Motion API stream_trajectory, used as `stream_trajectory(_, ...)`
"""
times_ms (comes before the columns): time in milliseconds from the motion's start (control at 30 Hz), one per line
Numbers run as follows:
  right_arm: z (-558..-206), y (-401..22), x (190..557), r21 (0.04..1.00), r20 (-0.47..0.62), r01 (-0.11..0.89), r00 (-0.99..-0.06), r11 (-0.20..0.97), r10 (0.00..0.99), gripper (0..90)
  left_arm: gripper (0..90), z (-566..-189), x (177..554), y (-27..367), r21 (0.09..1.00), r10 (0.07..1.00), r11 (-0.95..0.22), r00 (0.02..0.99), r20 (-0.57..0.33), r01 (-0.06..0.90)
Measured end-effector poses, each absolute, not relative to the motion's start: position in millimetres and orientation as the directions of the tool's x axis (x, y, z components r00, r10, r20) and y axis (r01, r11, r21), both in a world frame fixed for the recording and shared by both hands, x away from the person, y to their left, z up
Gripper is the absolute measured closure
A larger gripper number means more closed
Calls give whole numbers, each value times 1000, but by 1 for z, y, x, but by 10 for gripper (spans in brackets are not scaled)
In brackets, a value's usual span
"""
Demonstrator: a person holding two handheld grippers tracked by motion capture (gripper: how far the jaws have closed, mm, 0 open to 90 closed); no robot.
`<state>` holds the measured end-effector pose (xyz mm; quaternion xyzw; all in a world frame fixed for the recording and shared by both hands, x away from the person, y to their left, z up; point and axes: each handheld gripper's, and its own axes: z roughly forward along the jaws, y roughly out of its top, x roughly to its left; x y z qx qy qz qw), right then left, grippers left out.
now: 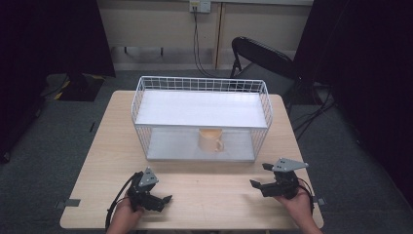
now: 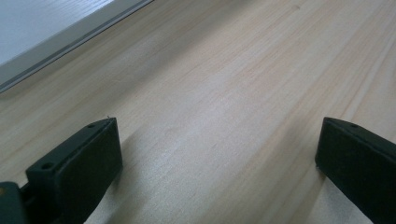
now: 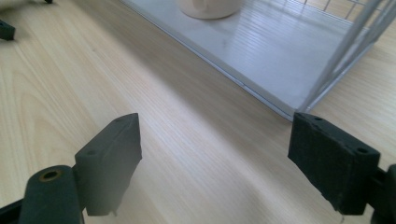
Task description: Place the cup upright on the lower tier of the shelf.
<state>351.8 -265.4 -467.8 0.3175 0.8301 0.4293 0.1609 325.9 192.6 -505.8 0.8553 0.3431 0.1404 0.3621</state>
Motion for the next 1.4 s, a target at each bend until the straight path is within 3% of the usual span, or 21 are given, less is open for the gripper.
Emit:
stream_trajectory(867,-485,-299,343,794,-18,401,-736,457,677,164,0,-506,326,193,715,688,-499,725,-17,490)
stream_trajectory(1400,-500,-294,343,748,-55,401,-756,528,652,169,0,-506,326,193,714,688,-500,726,-16,490)
